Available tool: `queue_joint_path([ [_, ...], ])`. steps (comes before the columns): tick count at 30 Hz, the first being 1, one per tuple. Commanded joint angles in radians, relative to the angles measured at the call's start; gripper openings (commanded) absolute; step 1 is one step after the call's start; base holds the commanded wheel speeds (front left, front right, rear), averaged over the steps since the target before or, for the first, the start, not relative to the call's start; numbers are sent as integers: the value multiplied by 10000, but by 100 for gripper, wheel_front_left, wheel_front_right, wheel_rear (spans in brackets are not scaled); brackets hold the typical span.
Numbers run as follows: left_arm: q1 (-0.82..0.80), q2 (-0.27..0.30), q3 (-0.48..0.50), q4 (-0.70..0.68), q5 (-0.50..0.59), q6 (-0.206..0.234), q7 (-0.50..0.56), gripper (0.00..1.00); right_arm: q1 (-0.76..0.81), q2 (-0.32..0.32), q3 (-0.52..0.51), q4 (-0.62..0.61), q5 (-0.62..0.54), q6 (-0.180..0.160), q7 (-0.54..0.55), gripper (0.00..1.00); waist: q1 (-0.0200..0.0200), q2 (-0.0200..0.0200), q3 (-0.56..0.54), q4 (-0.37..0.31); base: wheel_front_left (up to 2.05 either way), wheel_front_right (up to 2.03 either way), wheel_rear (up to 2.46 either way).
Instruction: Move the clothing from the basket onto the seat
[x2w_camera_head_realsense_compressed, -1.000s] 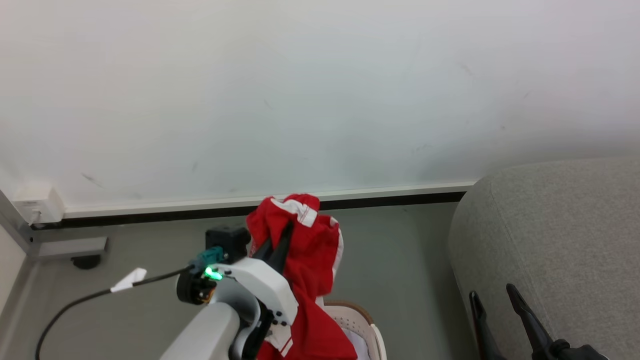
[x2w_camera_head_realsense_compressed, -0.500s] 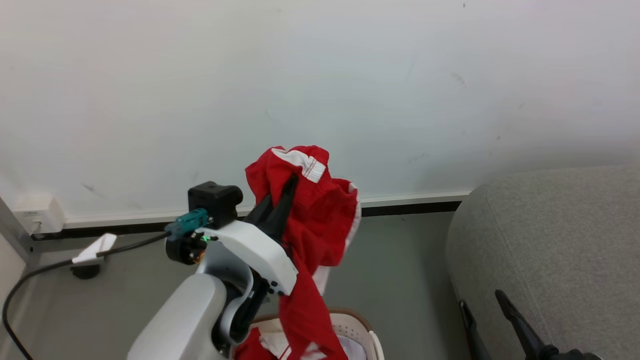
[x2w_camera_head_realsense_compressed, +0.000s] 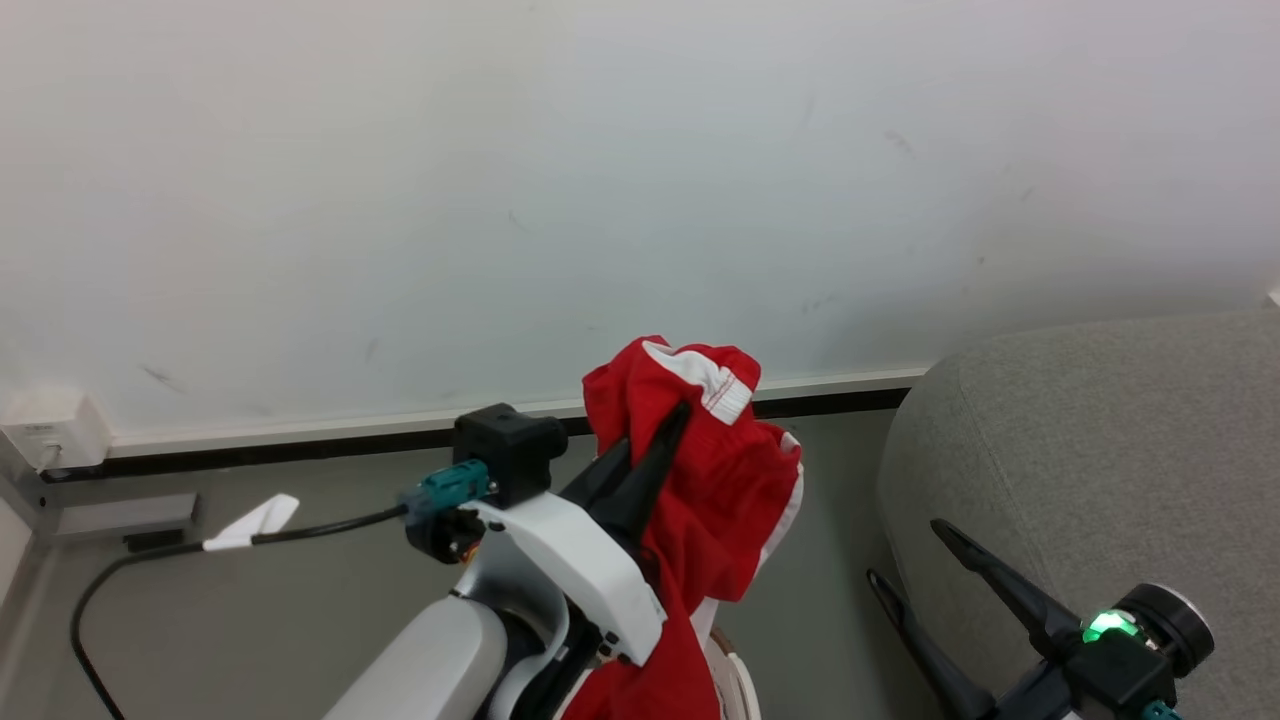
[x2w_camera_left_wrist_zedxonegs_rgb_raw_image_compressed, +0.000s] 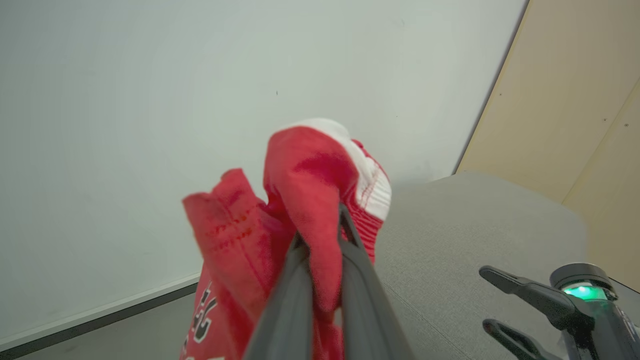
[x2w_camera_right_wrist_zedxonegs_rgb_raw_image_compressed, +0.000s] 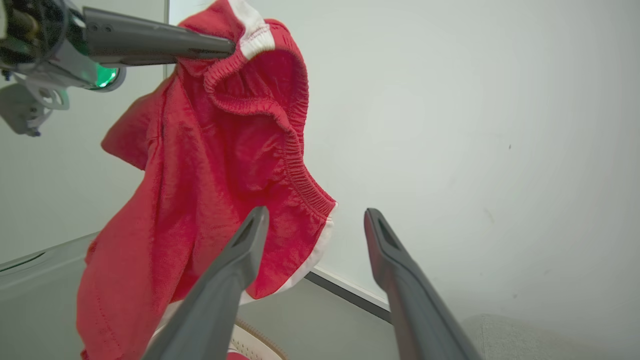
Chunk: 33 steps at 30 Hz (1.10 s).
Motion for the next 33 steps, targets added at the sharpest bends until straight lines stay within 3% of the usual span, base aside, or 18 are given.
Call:
queue_joint_path([
  [1, 132, -35, -95, -133, -9, -71, 70, 0, -517, -387, 429, 152, 187, -25, 0, 100, 0, 0, 18, -3, 0, 0, 0],
  [7, 170, -172, -491, -339, -78, -229, 285, 0, -2002, -1108, 1854, 850, 638, -25, 0, 100, 0, 0, 43, 41, 0, 0, 0],
  [16, 187, -340, -1127, -476, -221, -609, 639, 0, -3769, -1482, 3951, 2094, 1691, -23, 131, 100, 0, 0, -15, 225, 0, 0, 0],
  [26, 234, -590, -1625, -466, -677, -1074, 967, 0, -5218, -1695, 6716, 2561, 4329, -25, 414, 100, 0, 0, -170, 416, 0, 0, 0],
  [33, 282, -540, -1687, -352, -903, -1147, 1065, 0, -5782, -1798, 7415, 2875, 5065, -25, 102, 100, 0, 0, -180, 476, 0, 0, 0],
])
